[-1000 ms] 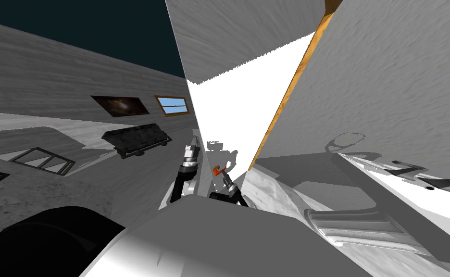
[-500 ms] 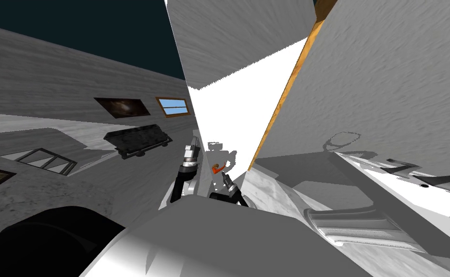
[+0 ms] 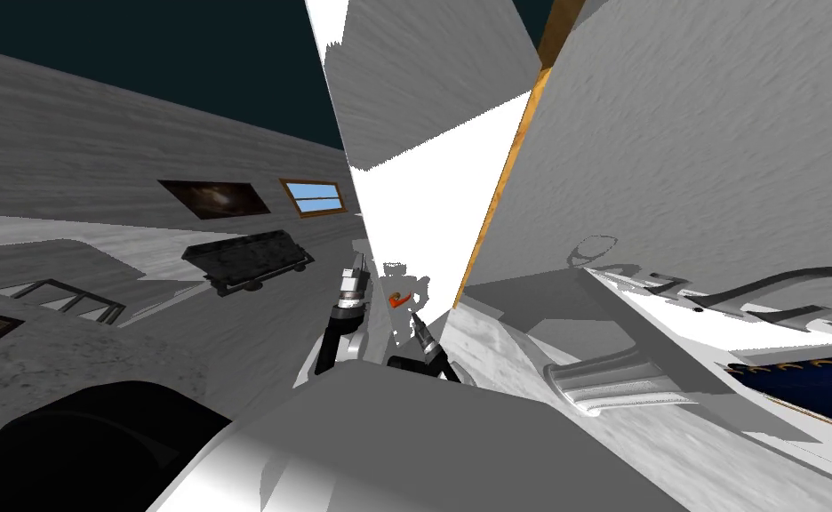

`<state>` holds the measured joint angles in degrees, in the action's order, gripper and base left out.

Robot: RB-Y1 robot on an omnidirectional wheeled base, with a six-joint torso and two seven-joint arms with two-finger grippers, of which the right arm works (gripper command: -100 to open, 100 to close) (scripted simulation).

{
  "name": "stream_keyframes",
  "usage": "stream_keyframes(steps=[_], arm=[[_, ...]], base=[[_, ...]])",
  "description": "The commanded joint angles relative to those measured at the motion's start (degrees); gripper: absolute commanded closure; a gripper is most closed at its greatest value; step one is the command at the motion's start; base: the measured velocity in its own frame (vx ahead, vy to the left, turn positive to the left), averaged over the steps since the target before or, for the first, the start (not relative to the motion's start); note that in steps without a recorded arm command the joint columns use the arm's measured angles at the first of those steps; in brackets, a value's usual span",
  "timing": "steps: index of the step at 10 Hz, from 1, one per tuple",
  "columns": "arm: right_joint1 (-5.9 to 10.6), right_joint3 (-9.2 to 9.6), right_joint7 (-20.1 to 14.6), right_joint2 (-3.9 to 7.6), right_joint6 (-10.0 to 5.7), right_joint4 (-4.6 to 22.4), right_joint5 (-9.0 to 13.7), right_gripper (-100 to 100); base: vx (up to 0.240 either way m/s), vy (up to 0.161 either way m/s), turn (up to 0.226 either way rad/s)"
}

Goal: Push the door open

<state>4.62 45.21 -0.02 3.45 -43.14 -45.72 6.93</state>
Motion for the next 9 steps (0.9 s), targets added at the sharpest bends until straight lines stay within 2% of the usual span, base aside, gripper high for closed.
stream_keyframes(steps=[1,5,7,8,9], arm=[[0.16,-0.32,0.1,0.27,-0.02,0.3,0.0,-100],[0.46,-0.89,0.3,-0.11,-0.05,0.7,0.0,-100],[0.67,-1.29,0.4,-1.03,-0.07,1.1,0.0,-100],[0.59,-1.16,0.4,-0.78,-0.12,1.0,0.0,-100],[0.59,-1.16,0.4,-0.78,-0.12,1.0,0.0,100]], base=[[0.054,0.082,0.048],[0.167,0.131,0.019],[0.132,0.132,0.019],[0.057,0.055,0.0],[-0.007,-0.006,-0.003]])
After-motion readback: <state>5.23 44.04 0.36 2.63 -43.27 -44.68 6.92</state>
